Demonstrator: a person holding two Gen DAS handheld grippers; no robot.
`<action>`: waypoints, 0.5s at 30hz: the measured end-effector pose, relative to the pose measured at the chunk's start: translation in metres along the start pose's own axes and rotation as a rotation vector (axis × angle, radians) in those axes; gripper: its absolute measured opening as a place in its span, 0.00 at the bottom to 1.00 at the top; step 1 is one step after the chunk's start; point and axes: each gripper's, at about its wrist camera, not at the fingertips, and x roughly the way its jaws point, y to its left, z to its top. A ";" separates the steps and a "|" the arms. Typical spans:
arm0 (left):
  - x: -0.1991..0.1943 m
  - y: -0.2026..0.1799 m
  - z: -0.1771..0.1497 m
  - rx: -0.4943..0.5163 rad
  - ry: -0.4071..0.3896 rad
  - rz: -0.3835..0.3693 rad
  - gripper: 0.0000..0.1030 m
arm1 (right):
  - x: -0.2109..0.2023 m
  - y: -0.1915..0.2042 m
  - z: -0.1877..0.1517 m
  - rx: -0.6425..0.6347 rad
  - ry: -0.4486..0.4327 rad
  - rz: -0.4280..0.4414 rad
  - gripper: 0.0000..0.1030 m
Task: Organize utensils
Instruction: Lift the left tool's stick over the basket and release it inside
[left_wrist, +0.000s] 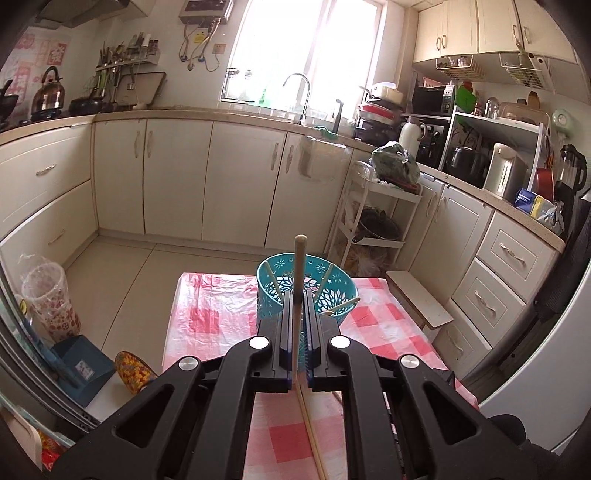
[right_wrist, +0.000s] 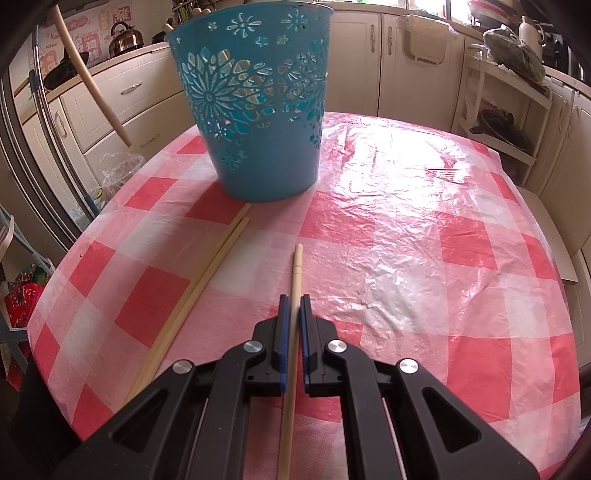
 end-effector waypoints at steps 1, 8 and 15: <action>-0.001 -0.001 0.002 0.005 -0.003 0.000 0.05 | 0.000 0.000 0.000 0.000 0.000 0.001 0.06; -0.020 -0.006 0.038 0.022 -0.054 0.003 0.05 | 0.001 -0.002 0.002 0.004 0.002 0.008 0.06; -0.018 -0.016 0.090 0.052 -0.158 0.025 0.05 | 0.001 -0.002 0.001 -0.001 0.003 0.006 0.06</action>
